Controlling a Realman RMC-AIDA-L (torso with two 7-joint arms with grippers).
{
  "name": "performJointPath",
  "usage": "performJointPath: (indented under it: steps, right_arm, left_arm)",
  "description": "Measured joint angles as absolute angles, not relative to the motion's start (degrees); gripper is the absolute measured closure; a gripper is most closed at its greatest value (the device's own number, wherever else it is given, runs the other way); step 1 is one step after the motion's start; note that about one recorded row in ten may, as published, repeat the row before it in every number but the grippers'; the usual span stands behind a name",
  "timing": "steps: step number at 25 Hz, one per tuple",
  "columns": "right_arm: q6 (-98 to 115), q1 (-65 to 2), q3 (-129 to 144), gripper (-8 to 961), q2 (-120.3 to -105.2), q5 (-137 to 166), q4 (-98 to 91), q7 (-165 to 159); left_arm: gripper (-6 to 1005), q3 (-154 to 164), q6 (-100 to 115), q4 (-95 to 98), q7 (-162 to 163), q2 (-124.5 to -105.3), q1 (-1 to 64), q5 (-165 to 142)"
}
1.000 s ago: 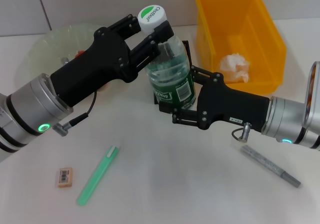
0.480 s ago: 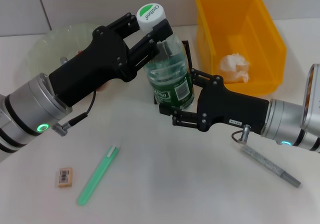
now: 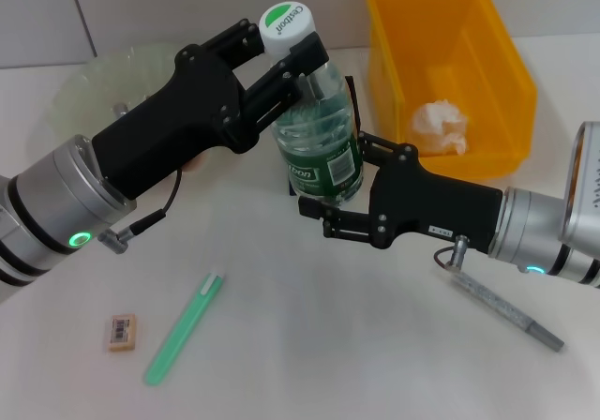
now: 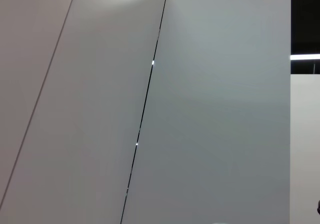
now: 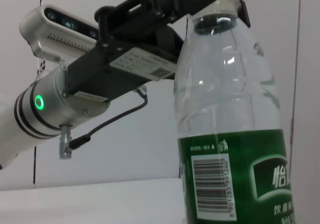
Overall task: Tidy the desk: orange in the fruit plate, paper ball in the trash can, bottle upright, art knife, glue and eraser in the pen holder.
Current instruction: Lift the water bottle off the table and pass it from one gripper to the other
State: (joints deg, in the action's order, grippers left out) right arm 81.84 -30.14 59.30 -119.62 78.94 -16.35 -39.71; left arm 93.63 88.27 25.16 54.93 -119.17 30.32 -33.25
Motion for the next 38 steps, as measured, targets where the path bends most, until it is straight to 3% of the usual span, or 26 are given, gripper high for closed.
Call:
performJointPath:
  steps: [38]
  right_arm:
    - [79.06, -30.26, 61.62, 191, -119.71, 78.50, -16.17, -39.75]
  left_arm:
    - [511, 93.86, 88.33, 25.49, 55.01, -119.18, 30.32, -33.15]
